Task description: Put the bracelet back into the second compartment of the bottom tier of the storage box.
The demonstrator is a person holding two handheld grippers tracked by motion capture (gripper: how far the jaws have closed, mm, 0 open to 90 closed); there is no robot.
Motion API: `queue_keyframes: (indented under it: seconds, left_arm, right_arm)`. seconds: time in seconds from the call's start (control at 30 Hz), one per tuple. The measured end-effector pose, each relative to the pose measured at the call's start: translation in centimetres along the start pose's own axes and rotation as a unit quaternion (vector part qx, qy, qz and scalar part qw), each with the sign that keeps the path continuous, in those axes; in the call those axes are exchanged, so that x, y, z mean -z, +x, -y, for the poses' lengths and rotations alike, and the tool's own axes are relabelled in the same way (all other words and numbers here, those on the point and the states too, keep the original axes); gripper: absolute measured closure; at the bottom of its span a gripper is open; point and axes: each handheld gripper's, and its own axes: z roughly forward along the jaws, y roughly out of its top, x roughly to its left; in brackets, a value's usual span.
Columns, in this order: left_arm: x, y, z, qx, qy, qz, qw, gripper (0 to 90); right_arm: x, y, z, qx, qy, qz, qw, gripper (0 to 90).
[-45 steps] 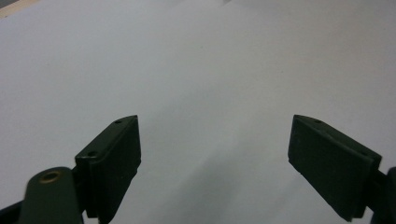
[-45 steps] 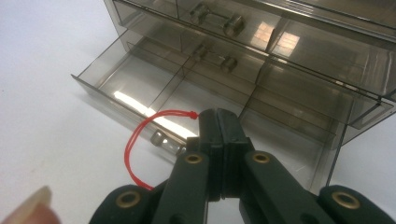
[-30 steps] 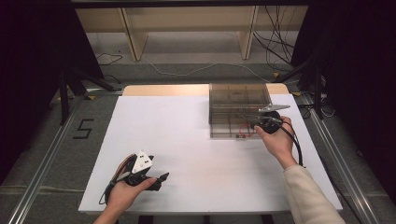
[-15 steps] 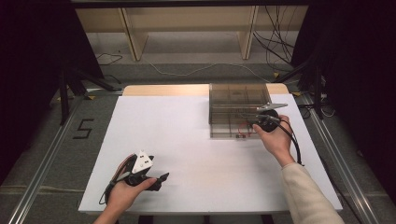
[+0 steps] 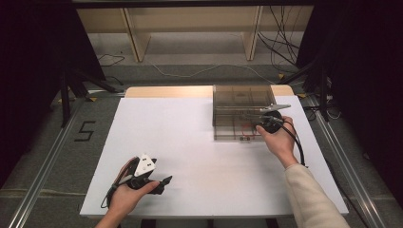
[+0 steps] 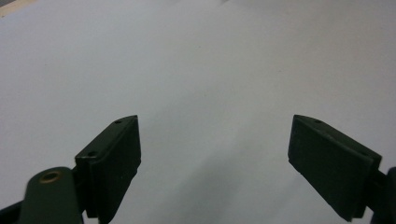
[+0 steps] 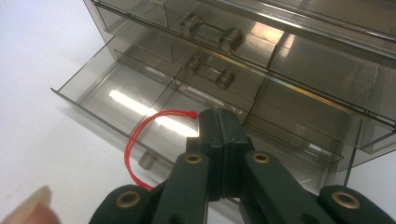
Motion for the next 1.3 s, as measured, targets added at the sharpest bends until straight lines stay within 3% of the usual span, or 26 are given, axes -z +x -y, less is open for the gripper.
queue_keyframes:
  seconds: [1.3]
  left_arm:
    - [0.0,0.0,0.0,0.000,0.000,0.002,1.0000,17.0]
  right_arm:
    - [-2.7,-0.2,-0.8,0.002,0.014,0.018,0.9997,90.0]
